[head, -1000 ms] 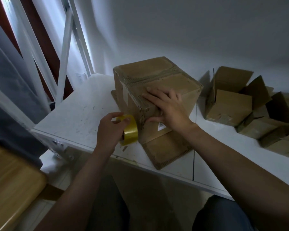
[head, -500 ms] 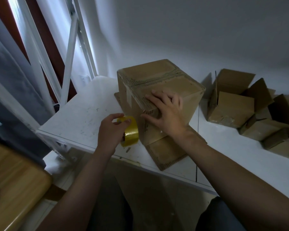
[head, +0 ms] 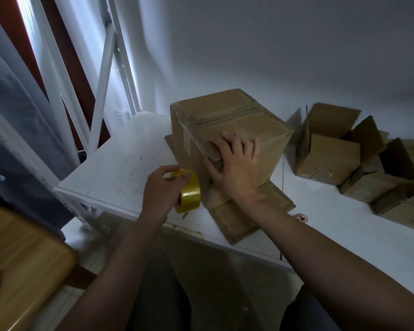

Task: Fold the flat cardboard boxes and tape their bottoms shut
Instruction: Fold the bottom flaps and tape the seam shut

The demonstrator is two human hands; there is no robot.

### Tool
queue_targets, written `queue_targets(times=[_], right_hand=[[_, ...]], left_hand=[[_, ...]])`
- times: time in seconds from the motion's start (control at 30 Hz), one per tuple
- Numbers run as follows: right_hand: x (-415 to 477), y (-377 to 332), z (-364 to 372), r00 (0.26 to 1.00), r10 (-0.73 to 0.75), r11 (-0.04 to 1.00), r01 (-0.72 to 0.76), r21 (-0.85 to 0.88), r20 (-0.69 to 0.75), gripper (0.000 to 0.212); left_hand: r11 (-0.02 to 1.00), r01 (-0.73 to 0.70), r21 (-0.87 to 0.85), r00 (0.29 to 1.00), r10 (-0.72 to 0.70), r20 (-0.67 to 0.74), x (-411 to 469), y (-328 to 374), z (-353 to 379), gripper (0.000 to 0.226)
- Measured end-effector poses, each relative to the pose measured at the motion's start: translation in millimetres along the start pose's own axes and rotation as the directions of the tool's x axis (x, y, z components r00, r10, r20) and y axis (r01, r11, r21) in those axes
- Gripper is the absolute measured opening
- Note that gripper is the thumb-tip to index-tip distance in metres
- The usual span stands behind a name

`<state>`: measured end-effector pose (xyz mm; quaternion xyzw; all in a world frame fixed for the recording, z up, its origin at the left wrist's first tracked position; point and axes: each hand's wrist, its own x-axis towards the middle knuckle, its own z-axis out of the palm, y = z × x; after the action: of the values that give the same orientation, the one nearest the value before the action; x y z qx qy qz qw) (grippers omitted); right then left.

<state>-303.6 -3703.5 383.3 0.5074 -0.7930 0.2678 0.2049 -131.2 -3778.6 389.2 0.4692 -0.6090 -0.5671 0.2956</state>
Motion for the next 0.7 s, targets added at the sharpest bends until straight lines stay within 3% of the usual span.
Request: queue_targets(times=[0.2, 0.27, 0.33, 0.43, 0.53, 0.6, 0.7], right_hand=[[-0.4, 10.6, -4.9, 0.984, -0.085, 0.996, 0.089, -0.017, 0.154, 0.097], [0.7, 20.6, -17.8, 0.97, -0.146, 0.989, 0.138, 0.056, 0.193, 0.092], [6.1, 32.8, -35.0, 0.975, -0.153, 0.973, 0.119, 0.2, 0.163, 0.068], [25.9, 63.2, -54.0, 0.999, 0.028, 0.995, -0.032, 0.098, 0.039, 0.046], [47.6, 97.8, -59.4, 0.911, 0.345, 0.936, -0.35, -0.016, 0.227, 0.058], [52.4, 107.1, -58.5, 0.848, 0.394, 0.893, -0.444, 0.071, 0.354, 0.061], [47.9, 102.8, -56.4, 0.863, 0.372, 0.887, -0.439, 0.142, 0.343, 0.06]], left_hand=[[1.0, -0.02, 0.009, 1.0, 0.02, -0.01, -7.0, 2.5, -1.6, 0.038], [1.0, -0.001, -0.02, 1.0, 0.001, 0.012, -12.8, 4.2, 0.6, 0.043], [0.994, 0.049, -0.097, 0.998, -0.044, 0.051, -20.4, 8.1, 3.2, 0.048], [0.984, 0.049, -0.174, 0.997, -0.038, 0.067, -32.1, 15.1, 11.3, 0.047], [0.981, -0.005, -0.191, 1.0, 0.007, 0.012, -43.8, 20.9, 25.1, 0.045], [0.977, -0.019, -0.213, 1.0, 0.015, -0.022, -49.5, 22.5, 33.1, 0.045], [0.978, -0.075, -0.195, 0.993, 0.055, -0.105, -49.8, 24.1, 37.1, 0.044]])
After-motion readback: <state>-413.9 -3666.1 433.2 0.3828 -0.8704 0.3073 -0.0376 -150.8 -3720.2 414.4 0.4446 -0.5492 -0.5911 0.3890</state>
